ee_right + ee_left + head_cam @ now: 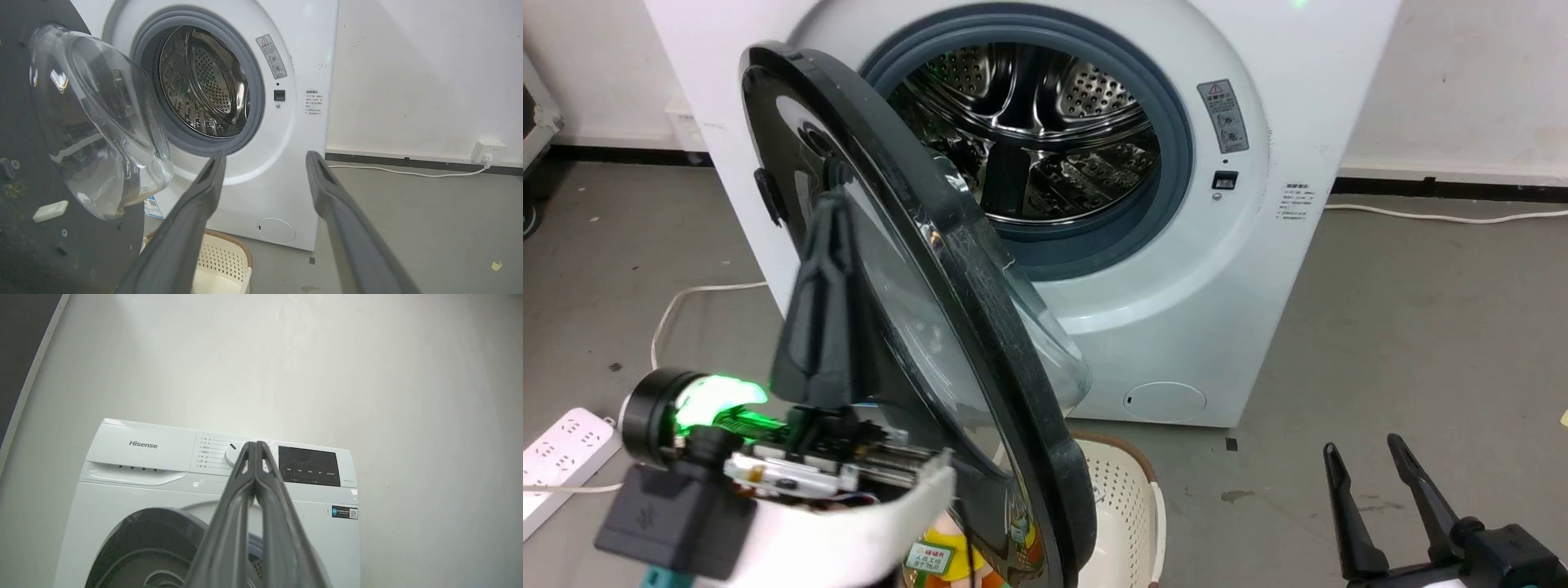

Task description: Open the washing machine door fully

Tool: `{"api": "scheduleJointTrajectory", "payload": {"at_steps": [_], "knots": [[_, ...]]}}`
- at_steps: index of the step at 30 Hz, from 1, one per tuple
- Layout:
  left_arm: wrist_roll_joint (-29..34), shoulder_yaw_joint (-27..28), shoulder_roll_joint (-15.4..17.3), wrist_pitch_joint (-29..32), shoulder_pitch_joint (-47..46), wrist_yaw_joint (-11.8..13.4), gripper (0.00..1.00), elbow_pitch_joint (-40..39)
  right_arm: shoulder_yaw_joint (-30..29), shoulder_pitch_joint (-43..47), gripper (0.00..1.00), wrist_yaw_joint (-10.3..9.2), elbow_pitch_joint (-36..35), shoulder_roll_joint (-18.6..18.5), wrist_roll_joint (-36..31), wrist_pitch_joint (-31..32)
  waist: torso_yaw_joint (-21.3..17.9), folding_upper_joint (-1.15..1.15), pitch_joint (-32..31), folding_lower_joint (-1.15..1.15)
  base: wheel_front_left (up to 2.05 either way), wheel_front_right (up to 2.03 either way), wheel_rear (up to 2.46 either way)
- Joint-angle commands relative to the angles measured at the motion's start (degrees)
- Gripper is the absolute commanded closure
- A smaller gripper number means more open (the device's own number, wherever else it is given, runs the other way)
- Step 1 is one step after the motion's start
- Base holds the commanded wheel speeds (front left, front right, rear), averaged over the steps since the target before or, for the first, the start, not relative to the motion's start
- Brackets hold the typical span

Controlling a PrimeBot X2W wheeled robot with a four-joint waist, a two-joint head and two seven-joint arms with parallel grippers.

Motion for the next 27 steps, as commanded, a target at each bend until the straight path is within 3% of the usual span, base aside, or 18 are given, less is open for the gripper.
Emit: {"api": "scheduleJointTrajectory", "payload": {"at_steps": [1, 5, 10, 20, 24, 27], "knots": [[0.6, -2.0, 0.1, -0.2, -1.1, 0.4, 1.00, -1.6, 0.1, -0.2, 0.00, 0.06, 0.3, 0.2, -0.4, -0.2, -0.2, 0.00, -0.2, 0.00, 0.00, 0.00, 0.00], [1.1, -5.0, 0.1, -0.2, -1.5, 0.2, 1.00, -2.8, 0.3, -0.2, 0.00, 0.06, 0.4, 0.3, -0.4, -0.2, -0.3, 0.00, -0.4, 0.00, 0.00, 0.00, 0.00], [2.0, -11.9, 0.1, 0.4, 0.6, -2.3, 1.00, -1.1, 0.3, 0.0, 0.00, 0.06, 0.6, 0.4, -0.3, -0.2, -0.4, 0.00, -0.6, 0.00, 0.00, 0.00, 0.00], [-1.4, -24.3, 0.3, 8.2, 7.3, -6.4, 1.00, 9.7, -0.3, 0.0, 0.00, 0.06, 1.0, 0.6, 0.0, -0.2, 0.5, 0.00, -0.6, 0.00, 0.00, 0.00, 0.00], [-3.1, -25.8, 0.3, 10.3, 9.1, -5.9, 1.00, 15.3, -0.3, -0.1, 0.00, 0.06, 1.2, 0.7, 0.0, -0.2, 0.8, 0.00, -0.4, 0.00, 0.00, 0.00, 0.00], [-4.1, -24.5, 0.2, 9.3, 9.0, -3.3, 1.00, 21.3, 0.1, -0.2, 0.00, 0.06, 1.5, 0.9, 0.2, -0.2, 1.1, 0.00, -0.1, 0.00, 0.00, 0.00, 0.00]]}}
